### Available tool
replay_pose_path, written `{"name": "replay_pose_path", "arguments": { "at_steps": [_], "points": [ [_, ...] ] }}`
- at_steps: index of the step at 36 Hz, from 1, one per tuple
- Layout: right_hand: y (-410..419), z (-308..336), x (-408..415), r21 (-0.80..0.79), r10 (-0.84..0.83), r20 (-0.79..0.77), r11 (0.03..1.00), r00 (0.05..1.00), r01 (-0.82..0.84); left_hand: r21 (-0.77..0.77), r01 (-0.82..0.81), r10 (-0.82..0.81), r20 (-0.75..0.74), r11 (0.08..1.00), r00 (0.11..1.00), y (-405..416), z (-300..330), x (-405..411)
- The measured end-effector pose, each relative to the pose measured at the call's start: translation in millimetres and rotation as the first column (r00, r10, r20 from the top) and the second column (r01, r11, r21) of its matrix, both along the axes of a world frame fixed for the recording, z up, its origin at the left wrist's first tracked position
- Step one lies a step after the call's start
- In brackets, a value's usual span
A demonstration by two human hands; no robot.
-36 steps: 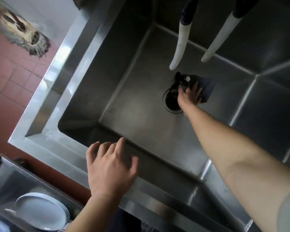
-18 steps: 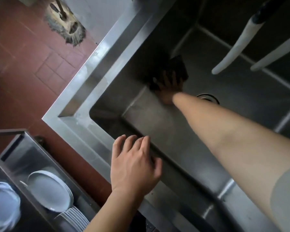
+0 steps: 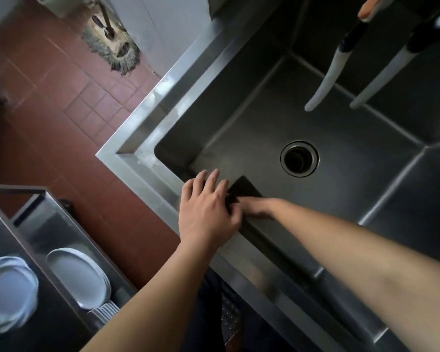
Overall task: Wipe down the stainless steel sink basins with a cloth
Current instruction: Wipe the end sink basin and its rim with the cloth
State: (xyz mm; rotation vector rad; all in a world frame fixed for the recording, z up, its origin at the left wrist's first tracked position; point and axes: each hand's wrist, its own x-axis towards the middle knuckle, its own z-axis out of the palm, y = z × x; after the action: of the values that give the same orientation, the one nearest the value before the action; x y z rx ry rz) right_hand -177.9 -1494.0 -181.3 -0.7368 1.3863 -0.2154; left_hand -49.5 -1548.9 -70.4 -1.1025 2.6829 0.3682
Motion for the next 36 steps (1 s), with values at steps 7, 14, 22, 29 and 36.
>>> {"name": "replay_pose_path", "arguments": {
  "at_steps": [7,14,22,29,36],
  "points": [
    [93.7,77.4,14.5,0.056,-0.585,0.028,0.810,0.810,0.583,0.084,-0.017,0.025,-0.089,0.996,0.996,-0.6,5.8,5.6],
    [126.5,127.5,-10.2,-0.091,-0.776,-0.068,0.630,0.627,0.771,0.427,-0.110,0.222,-0.222,0.897,0.949,-25.8,36.6,22.2],
    [68.8,174.1,-29.9,-0.549,-0.832,-0.263,0.545,0.488,0.634,0.114,-0.214,0.230,-0.153,0.970,0.961,-85.2,49.4,88.2],
    [-40.4,210.6,-33.5,-0.650,-0.942,-0.224,0.336,0.250,0.682,0.117,-0.204,0.208,-0.018,0.972,0.978,-163.8,43.9,122.7],
    [-178.6,198.1,15.5,-0.641,-0.853,-0.270,0.506,0.447,0.577,0.403,-0.068,0.078,-0.007,0.913,0.997,-197.4,48.0,145.5]
  ]
}}
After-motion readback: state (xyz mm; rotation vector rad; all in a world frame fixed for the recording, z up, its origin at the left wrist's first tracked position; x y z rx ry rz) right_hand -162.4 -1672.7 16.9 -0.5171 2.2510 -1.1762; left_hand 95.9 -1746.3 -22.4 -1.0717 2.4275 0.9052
